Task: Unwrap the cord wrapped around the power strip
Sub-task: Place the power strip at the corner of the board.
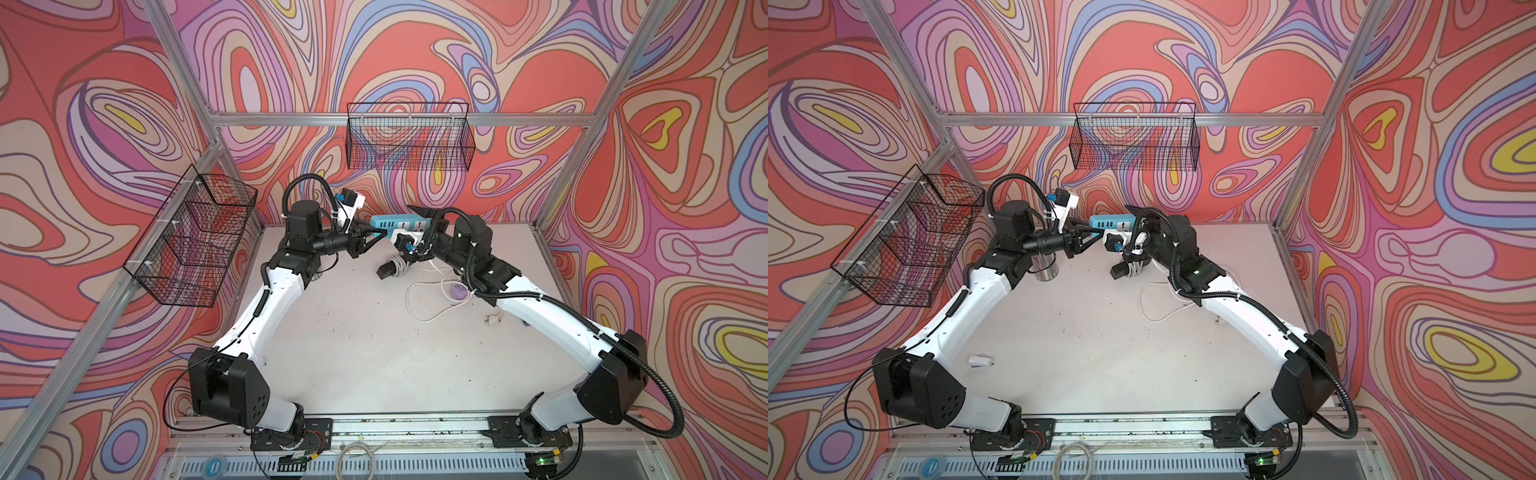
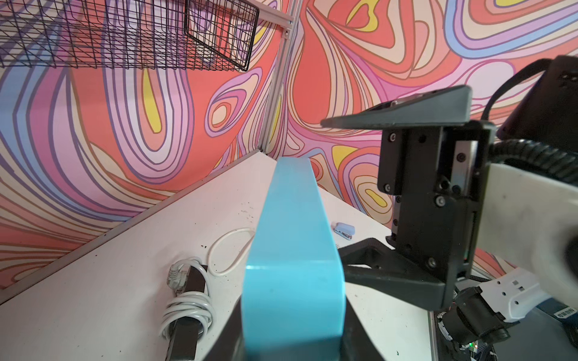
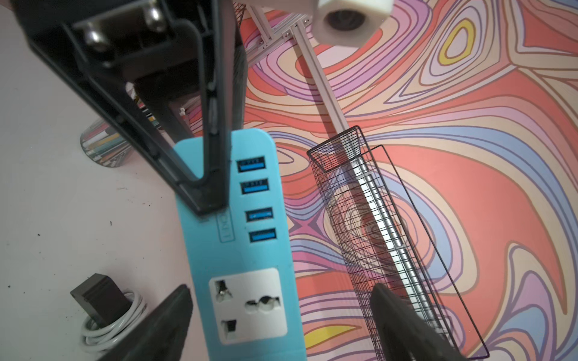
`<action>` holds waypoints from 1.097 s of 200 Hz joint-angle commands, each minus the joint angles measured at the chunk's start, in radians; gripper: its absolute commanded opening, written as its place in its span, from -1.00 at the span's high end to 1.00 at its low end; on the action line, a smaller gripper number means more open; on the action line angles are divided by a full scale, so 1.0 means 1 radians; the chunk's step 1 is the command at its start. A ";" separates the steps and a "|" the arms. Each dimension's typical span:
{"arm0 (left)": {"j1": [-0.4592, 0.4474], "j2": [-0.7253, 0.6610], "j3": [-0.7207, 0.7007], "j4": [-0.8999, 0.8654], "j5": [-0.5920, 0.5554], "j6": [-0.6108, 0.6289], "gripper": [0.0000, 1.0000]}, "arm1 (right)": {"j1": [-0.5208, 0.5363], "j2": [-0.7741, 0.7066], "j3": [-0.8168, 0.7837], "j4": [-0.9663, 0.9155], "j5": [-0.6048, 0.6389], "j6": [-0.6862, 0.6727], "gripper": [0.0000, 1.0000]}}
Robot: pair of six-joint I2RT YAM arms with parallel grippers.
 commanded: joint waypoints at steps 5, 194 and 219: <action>-0.002 -0.036 0.046 0.001 0.009 0.034 1.00 | 0.014 0.026 0.035 -0.062 0.033 -0.056 -0.84; -0.001 -0.057 0.001 0.100 -0.039 -0.038 0.49 | 0.018 0.095 0.071 0.002 0.163 -0.033 0.75; 0.024 -0.078 -0.040 0.179 -0.116 -0.095 -1.00 | 0.018 0.089 0.053 -0.003 0.167 0.005 0.75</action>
